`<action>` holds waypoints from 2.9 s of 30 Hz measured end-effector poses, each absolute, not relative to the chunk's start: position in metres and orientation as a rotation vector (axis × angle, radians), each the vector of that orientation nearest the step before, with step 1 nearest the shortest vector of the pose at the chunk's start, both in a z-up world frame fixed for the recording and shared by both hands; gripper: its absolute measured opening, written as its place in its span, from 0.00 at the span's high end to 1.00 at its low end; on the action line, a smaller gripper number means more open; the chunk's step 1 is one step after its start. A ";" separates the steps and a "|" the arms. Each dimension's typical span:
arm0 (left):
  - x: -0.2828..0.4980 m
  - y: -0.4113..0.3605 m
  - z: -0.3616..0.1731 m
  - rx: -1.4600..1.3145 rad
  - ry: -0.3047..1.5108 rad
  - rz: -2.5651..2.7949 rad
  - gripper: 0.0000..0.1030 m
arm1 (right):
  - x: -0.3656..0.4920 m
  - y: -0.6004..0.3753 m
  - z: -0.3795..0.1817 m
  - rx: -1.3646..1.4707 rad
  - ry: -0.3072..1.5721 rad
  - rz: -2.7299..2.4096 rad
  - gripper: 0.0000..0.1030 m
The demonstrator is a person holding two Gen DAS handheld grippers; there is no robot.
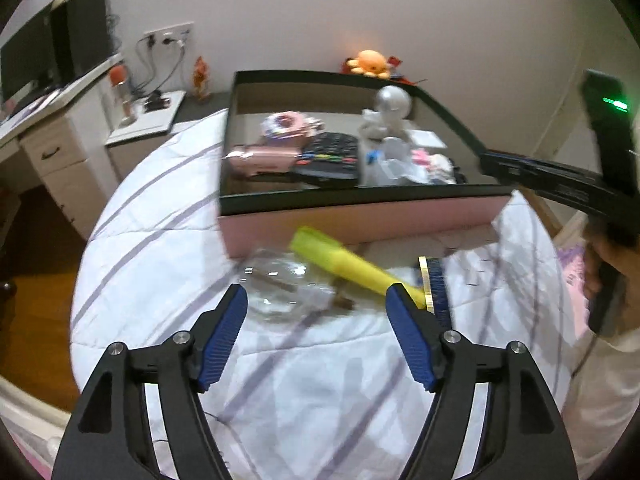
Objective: Organize rigid objects
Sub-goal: 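Grasp the glass bottle with the left gripper while the right gripper grasps the blue toothpaste box, then carry the glass bottle and toothpaste box into the pink box and open both grippers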
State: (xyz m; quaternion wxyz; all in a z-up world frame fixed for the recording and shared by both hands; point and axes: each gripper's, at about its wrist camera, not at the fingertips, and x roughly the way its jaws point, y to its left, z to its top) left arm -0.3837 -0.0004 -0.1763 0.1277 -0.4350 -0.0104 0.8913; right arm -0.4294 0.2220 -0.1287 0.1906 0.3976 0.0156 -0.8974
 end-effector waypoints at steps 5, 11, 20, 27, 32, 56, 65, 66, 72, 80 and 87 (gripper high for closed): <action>-0.385 -0.004 -0.185 -1.312 0.019 2.620 0.23 | -0.398 0.209 -0.124 1.069 0.033 -2.495 0.73; -0.376 -0.005 -0.186 -1.302 0.017 2.607 0.16 | -0.374 0.188 -0.139 1.124 0.039 -2.483 0.60; -0.358 -0.022 -0.183 -1.294 0.020 2.629 0.10 | -0.348 0.163 -0.161 1.204 -0.050 -2.459 0.55; -0.356 -0.023 -0.186 -1.292 0.017 2.632 0.09 | -0.347 0.148 -0.178 1.273 -0.056 -2.525 0.47; -0.368 -0.016 -0.193 -1.316 0.007 2.626 0.09 | -0.357 0.143 -0.190 1.294 -0.033 -2.535 0.47; -0.407 0.011 -0.217 -1.306 0.168 2.576 0.25 | -0.372 0.174 -0.193 1.286 -0.046 -2.512 0.79; -0.388 0.002 -0.206 -1.271 0.153 2.555 0.25 | -0.377 0.172 -0.194 1.275 -0.036 -2.518 0.78; -0.386 0.001 -0.204 -1.267 0.153 2.559 0.25 | -0.377 0.172 -0.194 1.273 -0.037 -2.517 0.78; -0.367 -0.003 -0.188 -1.214 0.160 2.572 0.25 | -0.373 0.174 -0.190 1.270 -0.043 -2.507 0.80; -0.350 0.004 -0.164 -1.130 0.172 2.585 0.25 | -0.358 0.177 -0.169 1.204 -0.049 -2.508 0.80; -0.347 0.022 -0.137 -1.050 0.205 2.589 0.25 | -0.348 0.184 -0.139 1.116 -0.053 -2.536 0.80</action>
